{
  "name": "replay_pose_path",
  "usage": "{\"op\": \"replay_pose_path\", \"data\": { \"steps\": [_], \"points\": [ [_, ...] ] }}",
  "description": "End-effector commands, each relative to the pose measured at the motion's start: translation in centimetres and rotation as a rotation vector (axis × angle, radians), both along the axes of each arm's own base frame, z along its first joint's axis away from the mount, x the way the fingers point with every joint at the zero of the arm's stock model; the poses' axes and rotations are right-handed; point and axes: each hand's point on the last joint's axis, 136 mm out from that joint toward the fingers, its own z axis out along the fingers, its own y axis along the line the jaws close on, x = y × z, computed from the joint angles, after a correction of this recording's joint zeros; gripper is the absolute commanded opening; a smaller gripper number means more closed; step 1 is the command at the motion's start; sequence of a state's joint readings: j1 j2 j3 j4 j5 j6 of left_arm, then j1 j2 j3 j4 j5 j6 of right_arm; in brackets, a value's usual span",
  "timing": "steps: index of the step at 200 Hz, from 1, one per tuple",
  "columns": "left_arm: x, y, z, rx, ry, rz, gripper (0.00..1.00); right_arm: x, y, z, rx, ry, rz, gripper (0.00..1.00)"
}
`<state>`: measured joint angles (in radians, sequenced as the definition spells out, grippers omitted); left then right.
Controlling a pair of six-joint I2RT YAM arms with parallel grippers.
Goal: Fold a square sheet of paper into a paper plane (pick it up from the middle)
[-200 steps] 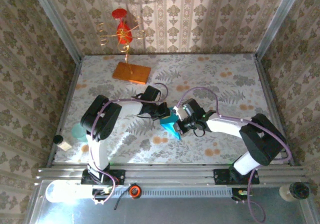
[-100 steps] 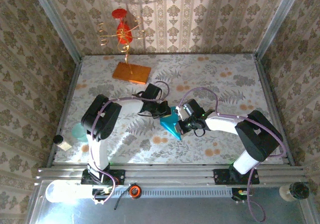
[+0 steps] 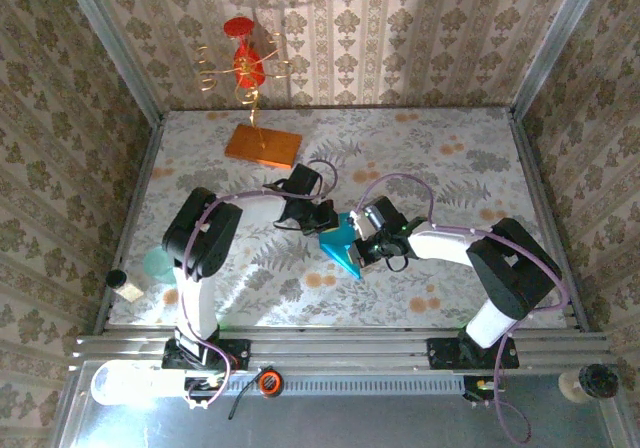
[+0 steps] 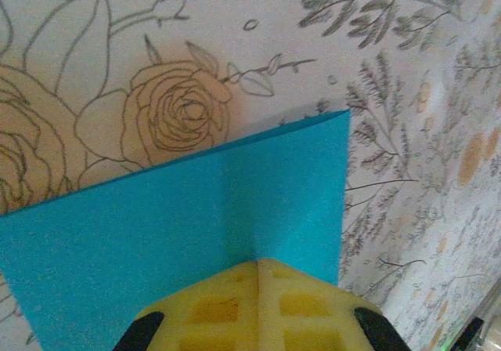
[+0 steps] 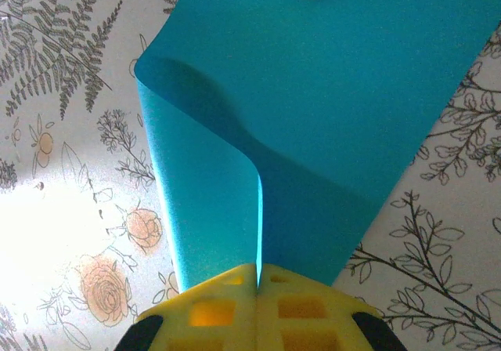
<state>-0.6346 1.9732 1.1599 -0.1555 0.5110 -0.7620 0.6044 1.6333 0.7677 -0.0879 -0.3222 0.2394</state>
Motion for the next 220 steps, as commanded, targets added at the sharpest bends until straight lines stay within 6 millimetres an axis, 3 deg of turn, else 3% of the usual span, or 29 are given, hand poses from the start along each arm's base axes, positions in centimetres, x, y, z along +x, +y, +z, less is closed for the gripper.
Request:
{"op": "replay_pose_path", "data": {
  "steps": [1, 220],
  "points": [
    [-1.1, 0.8, -1.9, 0.051, 0.038, -0.025, 0.02, 0.4, 0.1, 0.1, -0.003, 0.011, -0.009, 0.04],
    [-1.9, 0.6, -2.8, 0.062, 0.059, -0.048, 0.00, 0.7, 0.0, -1.5, -0.048, 0.067, -0.023, 0.04]
  ]
}}
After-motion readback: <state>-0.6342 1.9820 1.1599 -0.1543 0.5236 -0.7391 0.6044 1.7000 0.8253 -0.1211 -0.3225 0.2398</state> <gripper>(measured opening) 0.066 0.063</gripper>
